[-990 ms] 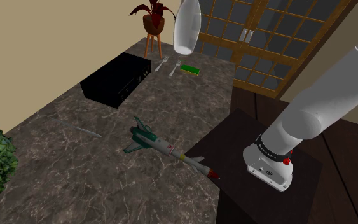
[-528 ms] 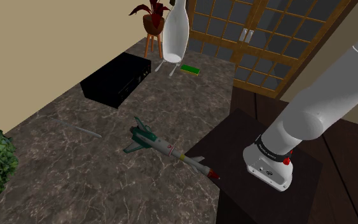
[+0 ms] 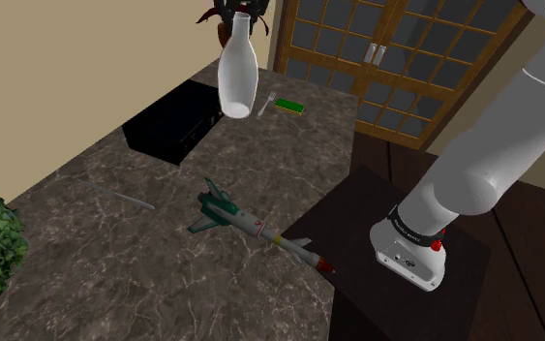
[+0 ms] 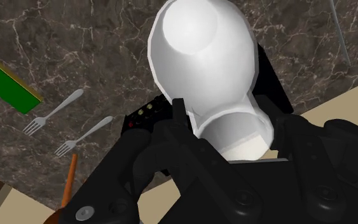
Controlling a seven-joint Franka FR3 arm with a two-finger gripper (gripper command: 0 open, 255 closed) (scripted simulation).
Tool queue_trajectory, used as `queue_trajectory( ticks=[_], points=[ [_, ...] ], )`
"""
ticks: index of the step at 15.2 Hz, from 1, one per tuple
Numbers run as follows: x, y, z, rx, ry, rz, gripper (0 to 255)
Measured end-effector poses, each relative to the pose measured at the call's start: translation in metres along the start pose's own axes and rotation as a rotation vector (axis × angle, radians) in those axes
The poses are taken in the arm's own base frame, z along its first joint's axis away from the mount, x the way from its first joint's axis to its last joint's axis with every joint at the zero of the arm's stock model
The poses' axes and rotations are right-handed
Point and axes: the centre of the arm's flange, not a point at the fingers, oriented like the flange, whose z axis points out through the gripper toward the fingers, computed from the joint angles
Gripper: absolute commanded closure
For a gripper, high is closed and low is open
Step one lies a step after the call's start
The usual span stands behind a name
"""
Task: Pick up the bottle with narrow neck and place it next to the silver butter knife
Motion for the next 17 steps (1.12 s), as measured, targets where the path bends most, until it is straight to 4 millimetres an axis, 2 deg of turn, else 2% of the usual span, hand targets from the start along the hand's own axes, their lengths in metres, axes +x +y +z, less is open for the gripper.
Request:
queue_trajectory(
  ticks=[17],
  points=[
    [-0.007, -0.19, 0.121, 0.001, 0.001, 0.0, 255]
  ],
)
